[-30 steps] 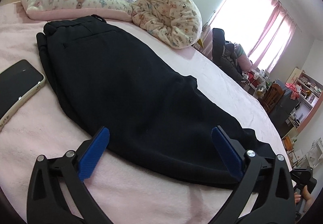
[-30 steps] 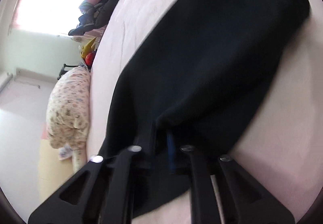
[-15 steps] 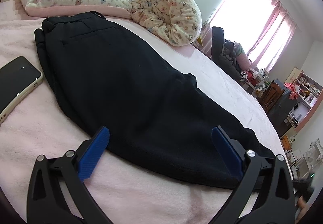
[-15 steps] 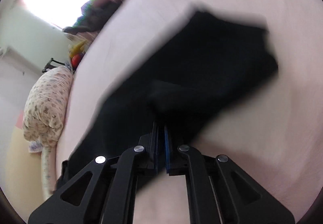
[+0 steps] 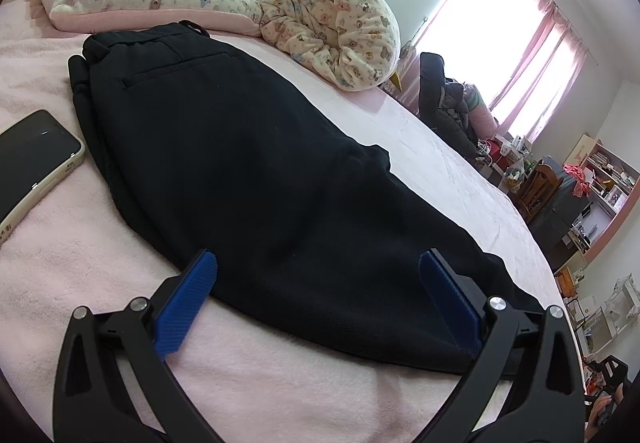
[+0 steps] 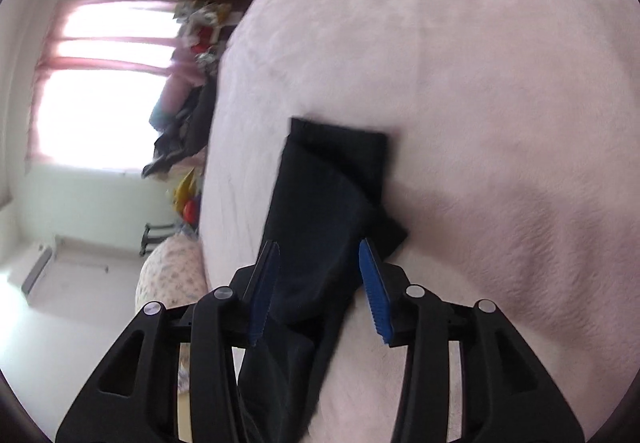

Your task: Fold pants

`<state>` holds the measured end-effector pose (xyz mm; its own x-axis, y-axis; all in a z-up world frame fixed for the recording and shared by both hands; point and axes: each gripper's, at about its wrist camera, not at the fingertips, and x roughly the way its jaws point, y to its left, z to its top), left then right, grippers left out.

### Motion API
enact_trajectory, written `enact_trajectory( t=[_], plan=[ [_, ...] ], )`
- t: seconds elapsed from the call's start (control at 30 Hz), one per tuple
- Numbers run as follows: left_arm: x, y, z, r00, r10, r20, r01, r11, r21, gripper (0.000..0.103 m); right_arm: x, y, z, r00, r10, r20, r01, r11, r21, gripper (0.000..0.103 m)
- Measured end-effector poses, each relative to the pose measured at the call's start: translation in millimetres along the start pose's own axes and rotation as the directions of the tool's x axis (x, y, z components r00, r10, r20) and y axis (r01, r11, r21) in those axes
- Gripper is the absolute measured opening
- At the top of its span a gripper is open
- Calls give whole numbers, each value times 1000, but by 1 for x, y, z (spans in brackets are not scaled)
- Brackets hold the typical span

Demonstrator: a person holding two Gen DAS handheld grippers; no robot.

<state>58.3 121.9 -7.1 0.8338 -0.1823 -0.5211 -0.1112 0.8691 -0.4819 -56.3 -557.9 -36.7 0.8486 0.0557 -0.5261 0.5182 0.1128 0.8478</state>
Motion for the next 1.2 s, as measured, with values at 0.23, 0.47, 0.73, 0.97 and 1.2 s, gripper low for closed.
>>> enact_trajectory(
  t=[0.23, 0.47, 0.73, 0.97, 1.2],
  plan=[
    [0, 0, 0, 1000, -1, 0, 1, 1000, -1, 101, 0, -9, -7, 989, -138, 46, 138, 990, 3, 44],
    [0, 0, 1, 1000, -8, 2, 8, 1000, -6, 101, 6, 2, -10, 987, -146, 61, 150, 987, -52, 18],
    [0, 0, 1, 1000, -10, 3, 10, 1000, -9, 101, -21, 110, -4, 964, -4, 266, 143, 849, -508, 10],
    [-1, 0, 0, 1000, -17, 5, 17, 1000, -13, 101, 32, 13, 33, 956, -264, 125, 289, 919, -268, 12],
    [-2, 0, -1, 1000, -19, 6, 19, 1000, -17, 101, 3, 30, 31, 940, -271, 208, 321, 909, -265, 34]
  ],
)
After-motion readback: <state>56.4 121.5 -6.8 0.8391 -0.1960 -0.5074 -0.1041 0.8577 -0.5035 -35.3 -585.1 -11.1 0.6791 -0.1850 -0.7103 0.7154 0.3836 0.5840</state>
